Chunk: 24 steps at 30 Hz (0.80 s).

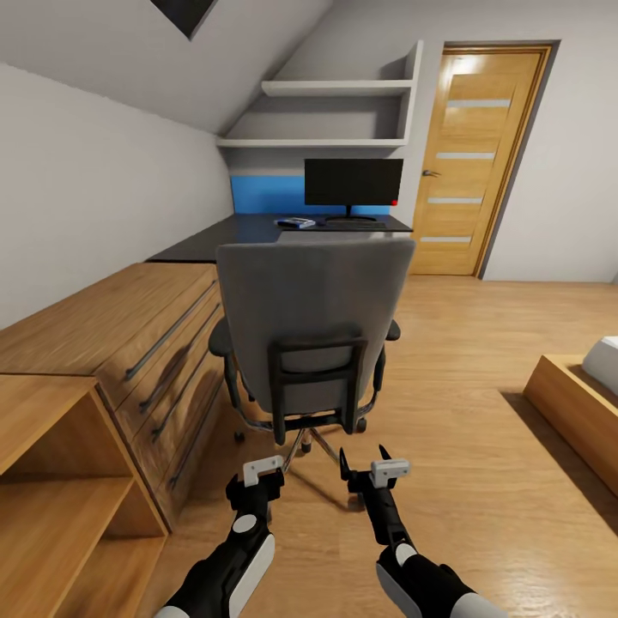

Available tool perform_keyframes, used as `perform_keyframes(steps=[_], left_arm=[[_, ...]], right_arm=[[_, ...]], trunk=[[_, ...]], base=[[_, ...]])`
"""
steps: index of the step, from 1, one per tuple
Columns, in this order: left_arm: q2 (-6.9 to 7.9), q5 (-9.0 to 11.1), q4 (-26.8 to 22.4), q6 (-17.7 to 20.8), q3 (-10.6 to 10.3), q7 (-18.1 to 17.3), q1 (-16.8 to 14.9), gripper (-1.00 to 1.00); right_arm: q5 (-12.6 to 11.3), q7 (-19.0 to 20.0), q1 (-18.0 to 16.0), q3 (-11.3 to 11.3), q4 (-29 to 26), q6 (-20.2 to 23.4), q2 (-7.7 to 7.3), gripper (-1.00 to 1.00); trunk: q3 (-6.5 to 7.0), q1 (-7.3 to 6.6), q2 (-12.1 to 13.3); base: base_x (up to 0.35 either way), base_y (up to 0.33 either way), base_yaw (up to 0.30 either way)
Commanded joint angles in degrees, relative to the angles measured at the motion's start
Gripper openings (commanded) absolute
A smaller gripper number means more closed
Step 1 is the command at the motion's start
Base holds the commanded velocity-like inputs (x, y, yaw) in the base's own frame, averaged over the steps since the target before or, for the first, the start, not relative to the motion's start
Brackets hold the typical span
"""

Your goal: In the bedroom, organize the workspace by keeping the computer under the desk, ensuring the monitor is on the desk, placing the keyboard on the desk next to the monitor, placing the mouse on the desk next to the keyboard, moving the folder from the swivel chair onto the desk next to the mouse, stacking the notebook on top of the folder with the pen on top of the notebook, and positioning the swivel chair next to the desk.

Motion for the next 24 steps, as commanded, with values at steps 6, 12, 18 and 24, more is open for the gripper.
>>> perform_keyframes(steps=[6, 12, 18, 24], left_arm=[[0.0, 0.6, 0.1, -0.3, -0.1, 0.3, -0.1, 1.0], [0.0, 0.7, 0.1, -0.3, -0.2, 0.2, -0.1, 1.0], [0.0, 0.6, 0.1, -0.3, -0.2, 0.3, -0.1, 1.0], [0.0, 0.7, 0.1, -0.3, -0.2, 0.5, 0.0, 1.0]], right_arm=[[-0.3, -1.1, -0.1, 0.5, 0.1, -0.1, 0.0, 1.0], [-0.2, -3.9, -0.1, 0.5, 0.0, -0.1, 0.07, 1.0], [-0.1, -4.8, -0.1, 0.6, 0.1, 0.3, 0.1, 1.0], [0.3, -4.2, -0.1, 0.8, 0.2, 0.5, 0.02, 1.0]], trunk=[[-0.05, 0.0, 0.0], [-0.05, 0.0, 0.0], [-0.05, 0.0, 0.0], [-0.05, 0.0, 0.0]], base=[[0.034, 0.0, 0.0], [0.17, 0.0, 0.0], [0.114, 0.0, 0.0], [0.18, 0.0, 0.0]])
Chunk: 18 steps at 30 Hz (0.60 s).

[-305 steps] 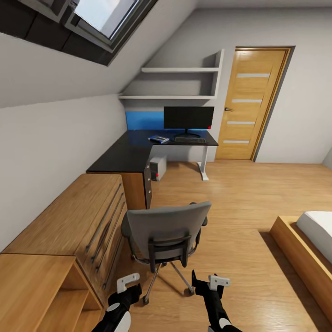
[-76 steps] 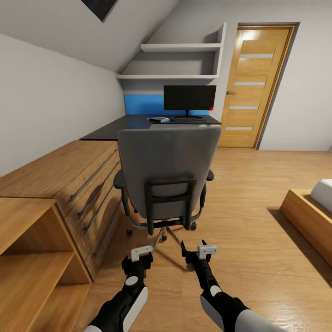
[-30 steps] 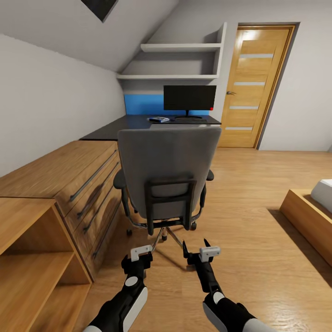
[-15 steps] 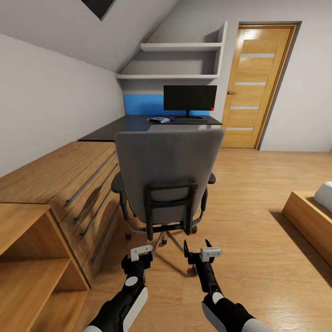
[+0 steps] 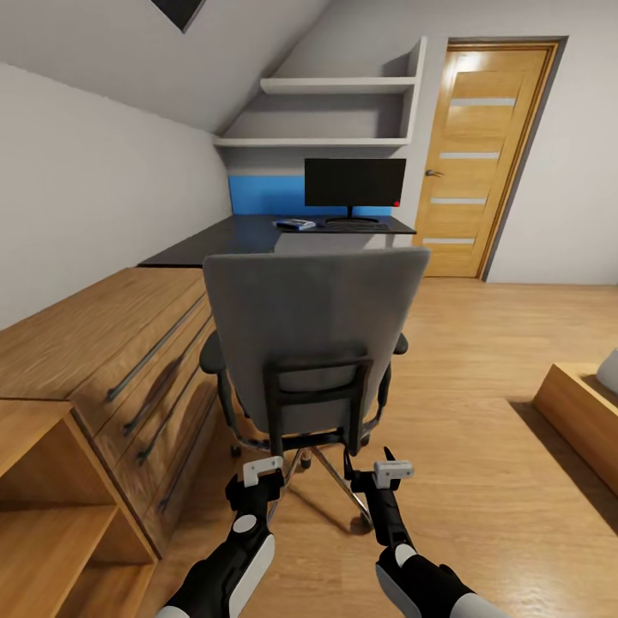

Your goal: In the bedroom, organize the workspace by keeping the computer under the desk, ensuring the monitor is on the desk, placing the keyboard on the desk next to the monitor, placing the mouse on the desk next to the keyboard, moving the folder from the swivel chair onto the desk next to the mouse, stacking the notebook on top of the folder with the pen on top of the notebook, and positioning the swivel chair next to the desk.

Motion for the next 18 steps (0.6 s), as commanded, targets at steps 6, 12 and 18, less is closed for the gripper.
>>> perform_keyframes(steps=[6, 12, 18], left_arm=[[0.0, 0.6, 0.0, -0.3, -0.2, 0.3, 0.0, 1.0], [0.0, 0.5, 0.0, -0.3, -0.2, 0.3, 0.0, 1.0], [0.0, 0.5, -0.1, -0.3, -0.1, 0.3, 0.0, 1.0]], right_arm=[[-0.3, -0.4, -0.1, 0.4, 0.1, -0.2, -0.04, 1.0], [-0.2, -0.3, -0.1, 0.6, 0.2, -0.2, -0.09, 1.0], [-0.2, -0.3, -0.1, 0.6, 0.1, -0.3, -0.13, 1.0]], trunk=[[-0.05, 0.0, 0.0], [-0.05, 0.0, 0.0], [-0.05, 0.0, 0.0]], base=[[0.09, 0.0, 0.0], [0.146, 0.0, 0.0], [0.029, 0.0, 0.0]])
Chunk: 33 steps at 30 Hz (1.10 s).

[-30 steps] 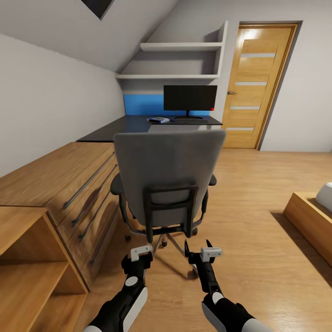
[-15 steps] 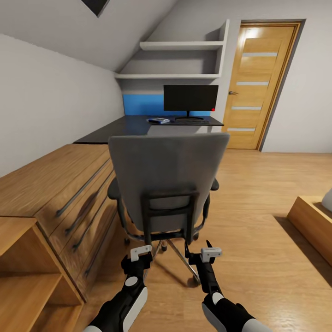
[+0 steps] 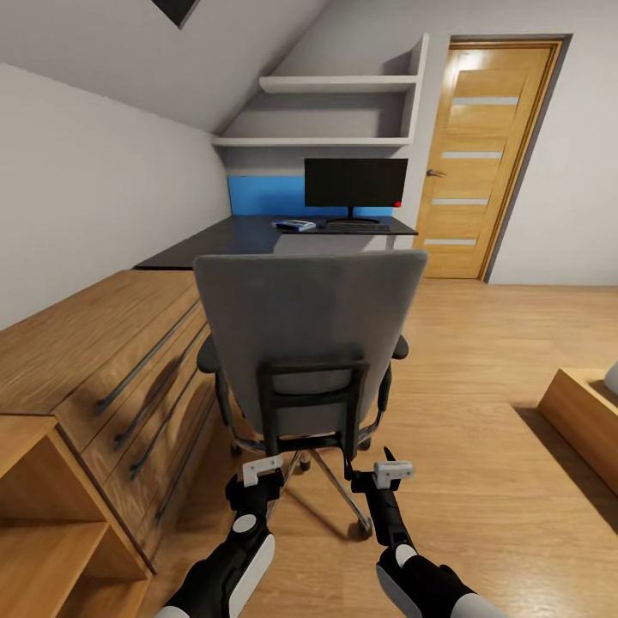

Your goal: In the bedroom, organize the workspace by keeping the computer under the desk, ensuring the monitor is on the desk, placing the keyboard on the desk next to the monitor, placing the mouse on the desk next to the keyboard, moving the folder from the swivel chair onto the desk next to the mouse, stacking the notebook on top of the folder with the pen on top of the notebook, and positioning the swivel chair next to the desk.

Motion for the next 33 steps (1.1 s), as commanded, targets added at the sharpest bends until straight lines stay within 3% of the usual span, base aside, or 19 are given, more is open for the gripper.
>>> perform_keyframes(steps=[1, 13, 33], left_arm=[[0.0, 0.6, 0.0, -0.3, -0.1, 0.3, 0.0, 1.0], [0.15, 0.7, -0.1, -0.3, 0.2, 0.4, 0.0, 1.0], [0.41, 0.7, -0.1, -0.3, 0.2, 0.4, 0.0, 1.0]], right_arm=[[-0.2, -0.5, -0.1, 0.5, 0.0, -0.2, -0.03, 1.0], [2.1, 3.4, -0.1, 2.6, 0.0, -0.2, -0.03, 1.0], [1.8, 2.8, -0.1, 2.4, 0.1, -0.1, 0.05, 1.0]], trunk=[[-0.05, -0.01, 0.0], [-0.05, -0.01, 0.0], [-0.05, -0.01, 0.0]], base=[[0.004, 0.0, 0.0], [0.0, 0.0, 0.0], [0.045, 0.0, 0.0]])
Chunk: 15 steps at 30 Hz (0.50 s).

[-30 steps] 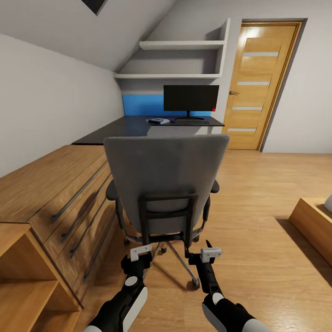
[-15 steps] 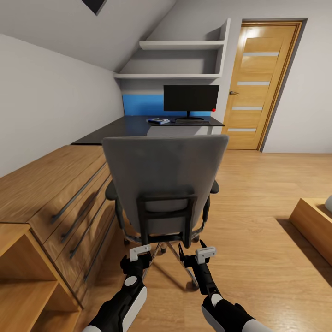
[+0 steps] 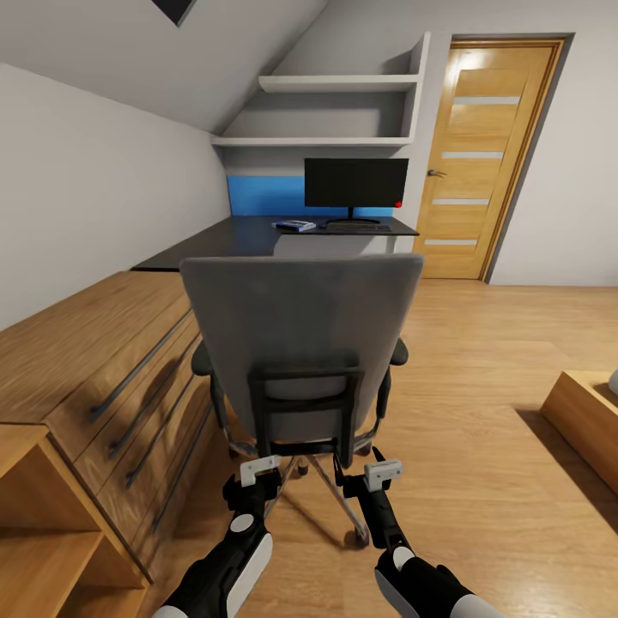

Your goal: In the bedroom, organize the workspace by keeping the computer under the desk, ensuring the monitor is on the desk, placing the keyboard on the desk next to the monitor, placing the mouse on the desk next to the keyboard, moving the folder from the swivel chair onto the desk next to the mouse, stacking the notebook on top of the folder with the pen on top of the notebook, and positioning the swivel chair next to the desk.

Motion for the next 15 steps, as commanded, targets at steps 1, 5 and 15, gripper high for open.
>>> perform_keyframes(steps=[1, 5, 15], left_arm=[[0.05, 0.6, 0.0, -0.3, -0.3, 0.4, -0.1, 1.0], [-0.01, 0.6, 0.0, -0.3, -0.4, 0.3, -0.1, 1.0], [-0.03, 0.6, 0.0, -0.3, -0.5, 0.1, -0.1, 1.0]], right_arm=[[-0.2, -0.5, -0.1, 0.5, 0.0, -0.2, 0.0, 1.0], [-0.2, -0.5, -0.1, 0.5, 0.0, 0.4, 0.05, 1.0], [-0.1, -0.5, -0.1, 0.5, -0.1, 3.0, 0.06, 1.0]], trunk=[[-0.05, 0.0, 0.0], [-0.05, 0.0, 0.0], [-0.05, 0.0, 0.0]], base=[[0.059, 0.0, 0.0], [0.023, 0.0, 0.0], [0.003, 0.0, 0.0]])
